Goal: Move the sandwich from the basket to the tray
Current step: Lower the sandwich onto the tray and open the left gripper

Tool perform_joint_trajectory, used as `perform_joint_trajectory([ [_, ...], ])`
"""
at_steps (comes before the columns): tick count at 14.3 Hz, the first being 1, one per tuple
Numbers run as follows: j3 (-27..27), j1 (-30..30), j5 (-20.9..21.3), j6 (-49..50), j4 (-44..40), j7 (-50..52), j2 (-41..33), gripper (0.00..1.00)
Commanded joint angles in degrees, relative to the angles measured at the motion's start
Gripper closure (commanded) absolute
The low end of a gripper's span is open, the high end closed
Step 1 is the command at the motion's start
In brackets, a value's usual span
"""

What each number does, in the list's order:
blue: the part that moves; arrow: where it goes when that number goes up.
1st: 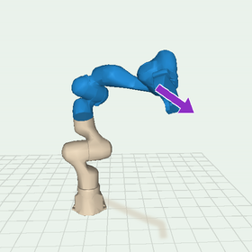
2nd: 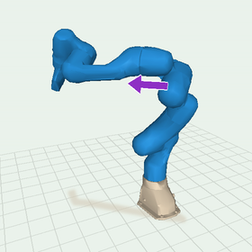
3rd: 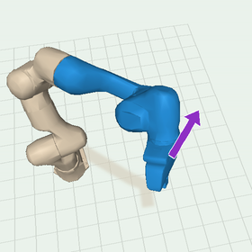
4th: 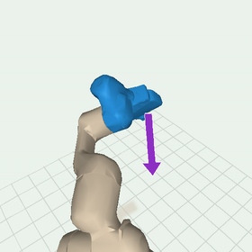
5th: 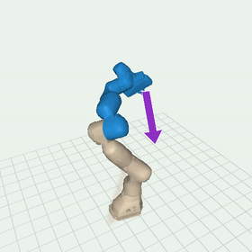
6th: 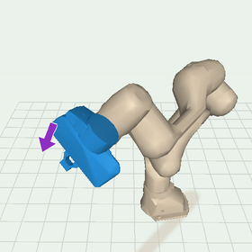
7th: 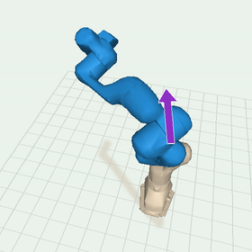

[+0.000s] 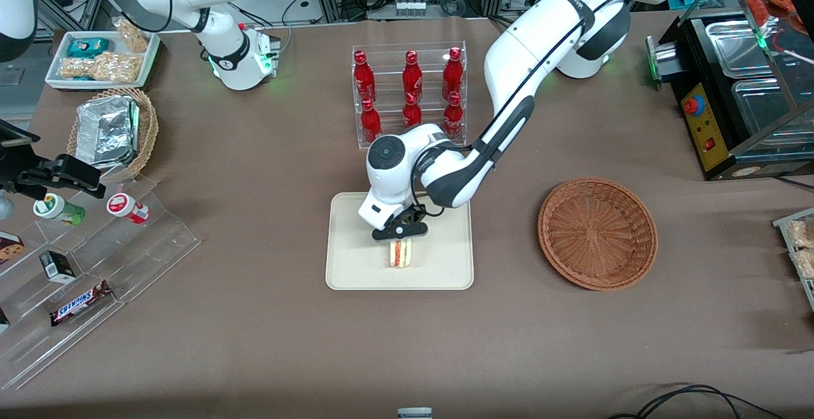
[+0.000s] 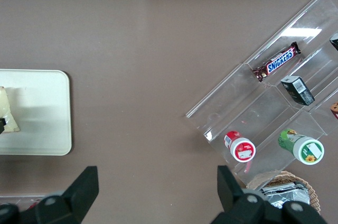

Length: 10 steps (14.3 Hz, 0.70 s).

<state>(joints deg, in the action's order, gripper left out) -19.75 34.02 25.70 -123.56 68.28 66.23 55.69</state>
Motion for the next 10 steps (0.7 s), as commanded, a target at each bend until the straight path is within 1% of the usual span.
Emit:
perform_joint_trajectory([
  [1,0.68,1.75,1.63,1.13,-2.62,3.62,1.35,0.10],
  [2,0.68,1.75,1.72,1.13,-3.14,5.12,1.27,0.00],
  [10,0.68,1.58,1.63,1.30,-5.08,8.21,0.39,0.00],
])
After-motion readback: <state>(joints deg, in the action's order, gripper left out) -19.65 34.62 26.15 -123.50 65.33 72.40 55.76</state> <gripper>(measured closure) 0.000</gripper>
